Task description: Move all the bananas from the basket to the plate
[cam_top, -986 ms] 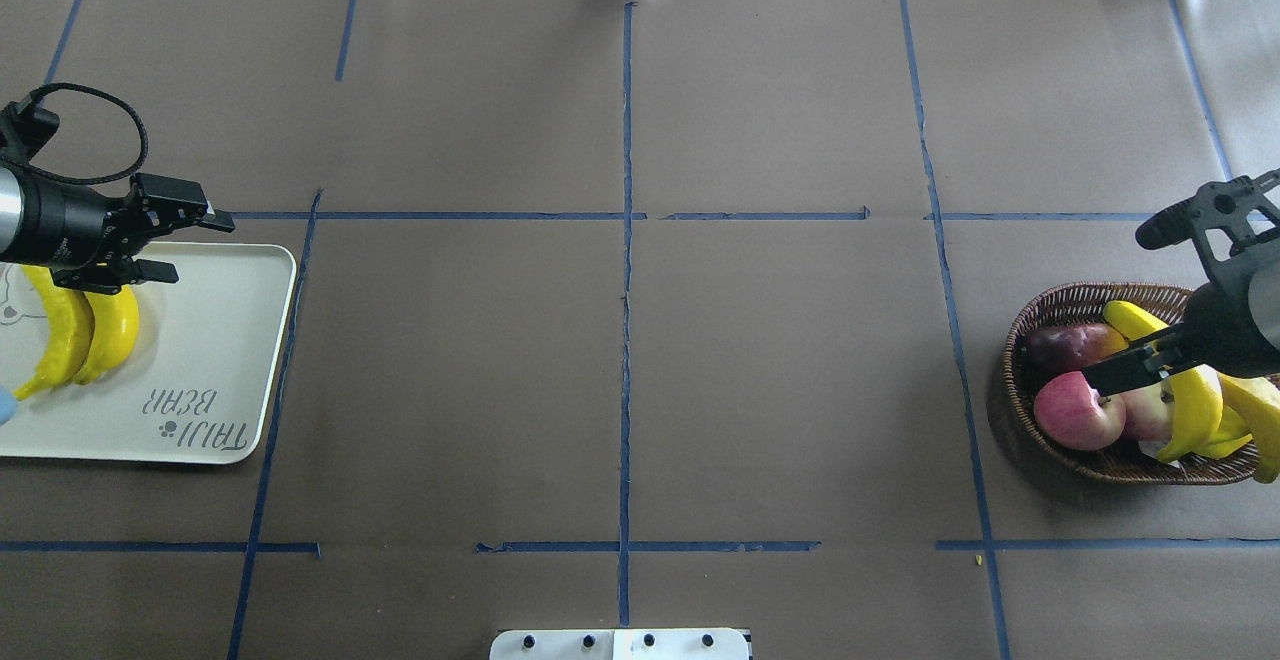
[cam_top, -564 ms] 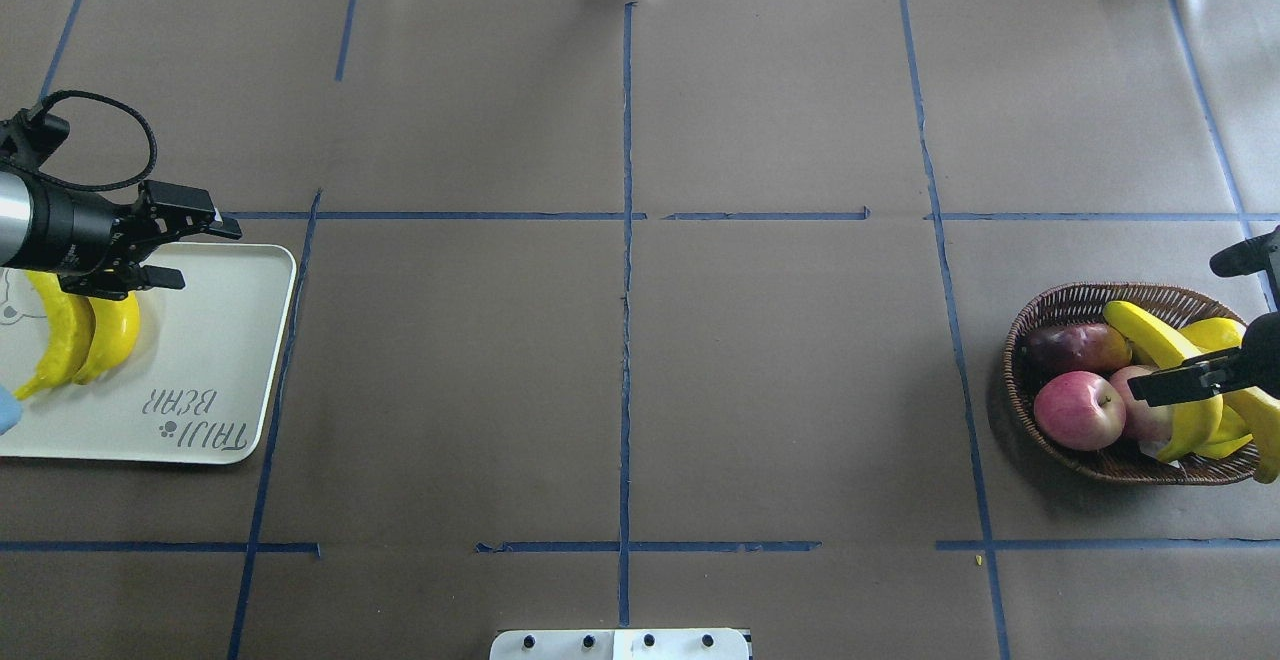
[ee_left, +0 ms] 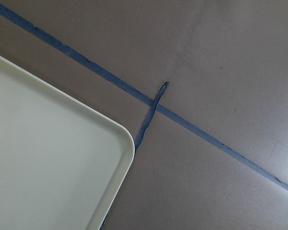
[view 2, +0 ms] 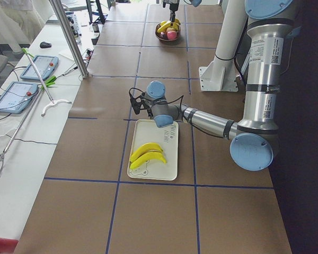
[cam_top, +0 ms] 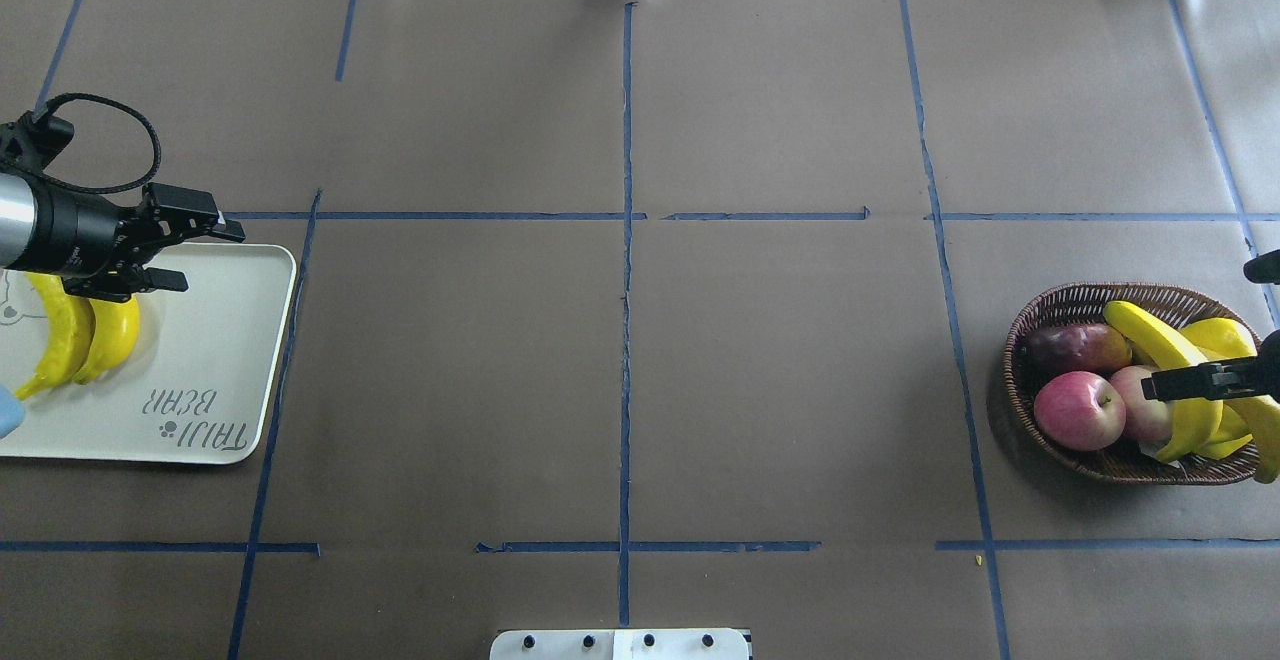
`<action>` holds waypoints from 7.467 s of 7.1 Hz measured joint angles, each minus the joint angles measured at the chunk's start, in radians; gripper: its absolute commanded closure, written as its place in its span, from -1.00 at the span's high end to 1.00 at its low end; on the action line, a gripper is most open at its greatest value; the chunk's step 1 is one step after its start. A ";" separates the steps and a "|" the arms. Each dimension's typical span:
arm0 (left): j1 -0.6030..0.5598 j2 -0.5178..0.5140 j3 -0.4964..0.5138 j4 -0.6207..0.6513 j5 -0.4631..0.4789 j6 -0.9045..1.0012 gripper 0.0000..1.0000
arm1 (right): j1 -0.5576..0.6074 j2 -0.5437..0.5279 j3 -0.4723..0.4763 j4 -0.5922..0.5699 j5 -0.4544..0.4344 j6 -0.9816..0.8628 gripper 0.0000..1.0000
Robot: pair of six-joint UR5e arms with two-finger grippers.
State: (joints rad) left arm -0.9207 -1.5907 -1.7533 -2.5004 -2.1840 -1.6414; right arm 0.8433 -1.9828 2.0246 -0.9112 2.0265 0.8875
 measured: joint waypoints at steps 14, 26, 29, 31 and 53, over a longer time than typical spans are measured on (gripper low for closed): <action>0.074 -0.095 0.006 -0.004 0.001 0.000 1.00 | 0.039 0.203 0.053 0.010 0.163 0.006 -0.68; 0.279 -0.510 0.071 0.009 0.148 -0.426 1.00 | -0.373 0.938 -0.191 0.009 -0.217 0.390 -0.70; 0.291 -0.518 0.071 0.019 0.188 -0.436 -0.06 | -0.390 0.945 -0.192 0.011 -0.231 0.393 -0.33; 0.317 -0.527 0.070 0.040 0.250 -0.438 -0.92 | -0.391 0.946 -0.191 0.011 -0.230 0.396 0.98; 0.019 0.053 0.054 0.208 0.183 -0.078 -0.89 | -0.141 0.771 0.038 -0.681 0.055 0.085 0.99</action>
State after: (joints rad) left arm -0.9012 -1.5377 -1.6992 -2.2922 -2.0006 -1.7194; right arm 0.7022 -1.2114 2.0624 -1.5926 2.0816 0.9727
